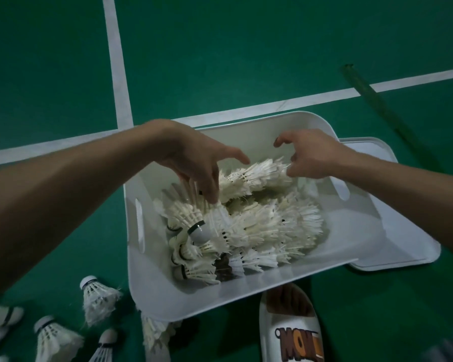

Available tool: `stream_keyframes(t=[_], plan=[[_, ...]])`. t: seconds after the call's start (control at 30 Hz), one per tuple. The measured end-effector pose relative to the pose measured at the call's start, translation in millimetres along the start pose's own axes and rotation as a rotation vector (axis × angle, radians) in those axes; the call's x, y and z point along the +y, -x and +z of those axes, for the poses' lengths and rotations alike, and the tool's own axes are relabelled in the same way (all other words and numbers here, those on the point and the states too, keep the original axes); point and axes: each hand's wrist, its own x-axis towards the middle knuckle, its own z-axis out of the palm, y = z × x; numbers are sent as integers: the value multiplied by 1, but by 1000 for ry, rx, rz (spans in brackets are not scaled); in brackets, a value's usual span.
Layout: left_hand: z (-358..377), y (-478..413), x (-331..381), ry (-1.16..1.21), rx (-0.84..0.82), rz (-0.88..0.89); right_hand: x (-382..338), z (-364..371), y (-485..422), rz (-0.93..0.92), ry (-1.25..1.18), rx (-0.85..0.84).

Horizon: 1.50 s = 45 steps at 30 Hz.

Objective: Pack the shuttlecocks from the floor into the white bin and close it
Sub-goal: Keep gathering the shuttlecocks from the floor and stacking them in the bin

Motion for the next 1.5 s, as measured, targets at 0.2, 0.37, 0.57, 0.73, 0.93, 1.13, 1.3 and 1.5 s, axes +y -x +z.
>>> stream_keyframes(t=[0.2, 0.37, 0.57, 0.73, 0.93, 1.13, 1.3, 1.5], plan=[[1, 26, -8, 129, 246, 146, -34, -16, 24, -151, -341, 48], [13, 32, -8, 175, 494, 225, -67, -1, 35, -259, -592, -155], [25, 39, -10, 166, 571, 207, -77, 8, 36, -275, -549, -130], [26, 44, -26, 61, 645, 95, -64, 11, 38, -214, -363, -2], [27, 50, -41, -11, 726, 44, -74, 15, 68, -385, -18, -88], [32, 48, -42, 37, 754, 88, -104, 41, 91, -621, 137, -201], [34, 46, -44, 40, 742, 107, -120, 69, 92, -643, 141, -184], [35, 47, -47, 22, 738, 113, -126, 71, 80, -579, 152, -325]])
